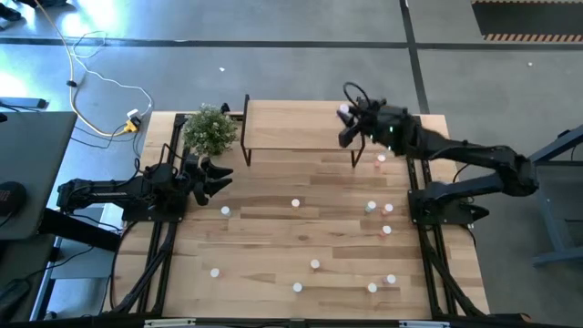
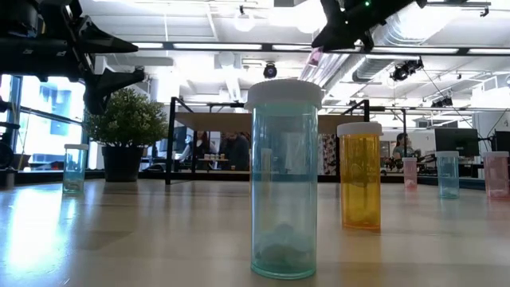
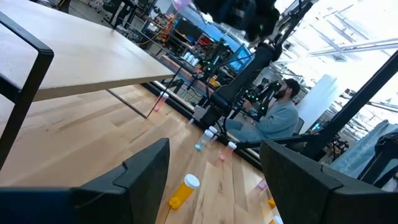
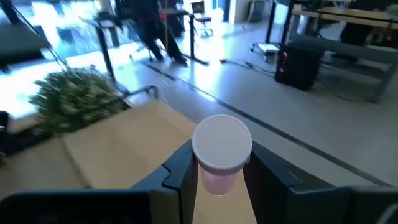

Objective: Pick and place medicine bottles onto shelf by color
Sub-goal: Put the top center violet pill bottle on the shelf

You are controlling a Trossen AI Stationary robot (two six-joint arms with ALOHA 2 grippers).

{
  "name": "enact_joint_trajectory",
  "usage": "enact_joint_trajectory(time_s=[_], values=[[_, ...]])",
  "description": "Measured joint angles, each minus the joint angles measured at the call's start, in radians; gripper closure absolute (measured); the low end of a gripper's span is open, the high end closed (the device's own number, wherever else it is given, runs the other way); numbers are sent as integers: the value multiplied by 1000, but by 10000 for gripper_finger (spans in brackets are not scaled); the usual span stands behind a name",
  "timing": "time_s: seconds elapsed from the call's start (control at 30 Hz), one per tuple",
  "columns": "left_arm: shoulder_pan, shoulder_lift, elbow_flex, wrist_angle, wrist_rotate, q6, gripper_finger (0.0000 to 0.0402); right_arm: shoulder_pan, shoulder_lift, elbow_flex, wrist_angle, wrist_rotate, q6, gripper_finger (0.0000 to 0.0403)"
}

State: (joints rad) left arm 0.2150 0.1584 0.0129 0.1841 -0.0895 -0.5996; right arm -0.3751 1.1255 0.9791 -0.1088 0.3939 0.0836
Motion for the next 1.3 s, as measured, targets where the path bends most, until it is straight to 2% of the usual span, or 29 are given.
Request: enact_joint_trajectory(time_s=[0.17,0.4,0.83,1.03,1.3], values=[[0,0,0,0,0,-1,163,-130,41,134,-188,-77,-25,298],[0,0,0,0,0,-1,163,-236,117,153,-221,-170,3,298],[0,0,0,25,-8,-17,163,-229,291,152,-193,-159,122,298],[0,0,0,24,-12,14,163,-221,333,152,-177,-155,117,298],[0,0,0,24,-12,16,163,-222,366,151,-171,-90,117,298]])
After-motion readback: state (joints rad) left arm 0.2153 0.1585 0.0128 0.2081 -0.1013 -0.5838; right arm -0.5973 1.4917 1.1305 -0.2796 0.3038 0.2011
